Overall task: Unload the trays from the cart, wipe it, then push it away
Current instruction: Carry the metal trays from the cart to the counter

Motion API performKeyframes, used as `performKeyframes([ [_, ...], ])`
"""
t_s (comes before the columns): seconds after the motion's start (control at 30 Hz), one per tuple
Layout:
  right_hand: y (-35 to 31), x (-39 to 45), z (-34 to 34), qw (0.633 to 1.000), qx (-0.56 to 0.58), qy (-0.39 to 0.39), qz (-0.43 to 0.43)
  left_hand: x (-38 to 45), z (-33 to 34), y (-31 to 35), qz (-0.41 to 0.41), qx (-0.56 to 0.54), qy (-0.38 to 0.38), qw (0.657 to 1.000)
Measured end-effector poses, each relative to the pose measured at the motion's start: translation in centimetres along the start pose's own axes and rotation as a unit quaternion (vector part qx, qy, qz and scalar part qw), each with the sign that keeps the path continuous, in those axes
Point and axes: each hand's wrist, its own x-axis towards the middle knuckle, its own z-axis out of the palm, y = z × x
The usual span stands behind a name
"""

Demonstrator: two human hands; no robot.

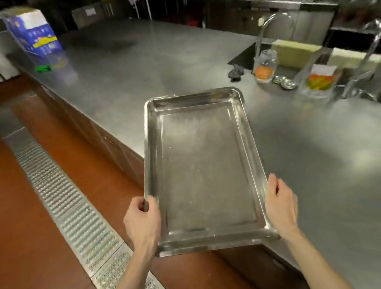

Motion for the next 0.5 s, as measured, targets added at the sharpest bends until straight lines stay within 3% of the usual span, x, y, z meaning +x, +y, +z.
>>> performKeyframes([
  [0.2,1.4,-0.1,-1.1,0.992,-0.003,0.1,0.082,3.8,5.2,2.5,0.055,-0.001,-0.111,0.992],
  [0.5,4.9,0.5,-4.7,0.968,-0.018,0.208,0.139,3.8,14.7,4.8,0.089,-0.014,-0.238,0.967],
])
